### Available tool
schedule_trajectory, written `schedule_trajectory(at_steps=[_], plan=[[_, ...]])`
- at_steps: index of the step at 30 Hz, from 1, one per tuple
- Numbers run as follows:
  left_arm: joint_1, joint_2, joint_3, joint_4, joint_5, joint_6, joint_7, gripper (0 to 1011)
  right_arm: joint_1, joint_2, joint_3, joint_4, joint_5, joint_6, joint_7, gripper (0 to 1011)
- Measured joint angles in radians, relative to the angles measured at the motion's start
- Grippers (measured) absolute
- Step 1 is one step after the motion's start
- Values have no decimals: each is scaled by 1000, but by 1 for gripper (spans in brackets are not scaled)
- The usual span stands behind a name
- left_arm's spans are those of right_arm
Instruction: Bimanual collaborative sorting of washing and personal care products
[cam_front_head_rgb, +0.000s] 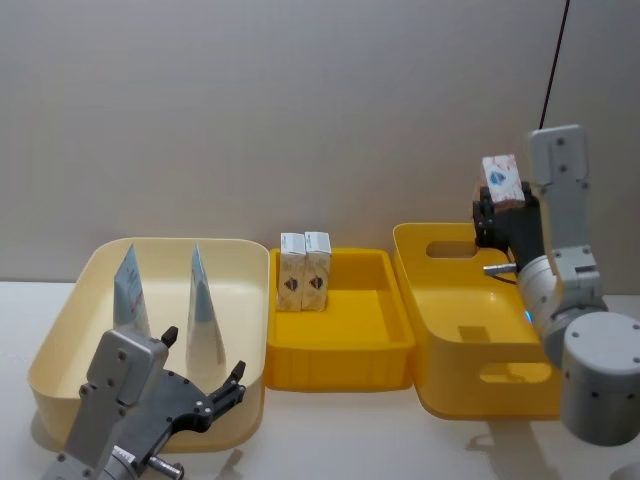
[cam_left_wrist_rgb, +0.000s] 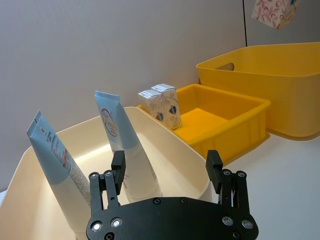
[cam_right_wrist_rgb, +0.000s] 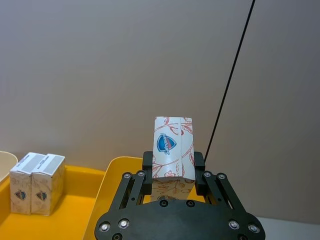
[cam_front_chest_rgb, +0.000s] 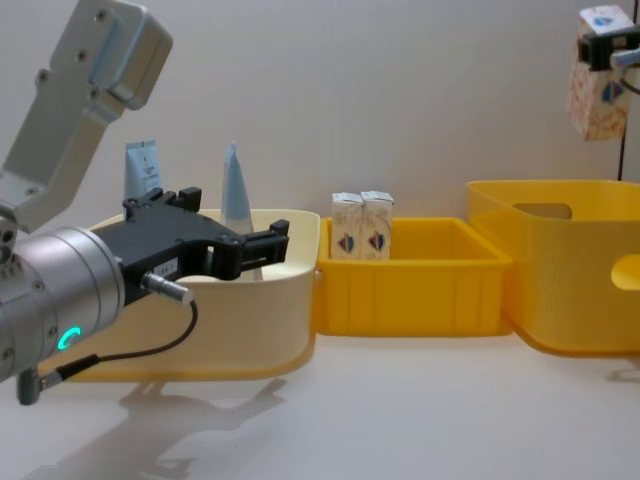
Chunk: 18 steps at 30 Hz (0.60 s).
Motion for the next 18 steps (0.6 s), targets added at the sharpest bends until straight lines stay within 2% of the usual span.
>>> schedule_trajectory(at_steps=[9,18], plan=[[0,0,0,0,0,0,0,1003,7,-10,38,24,59,55,56,445],[0,0,0,0,0,0,0,1003,60,-38,68,87,127,166,122,446]])
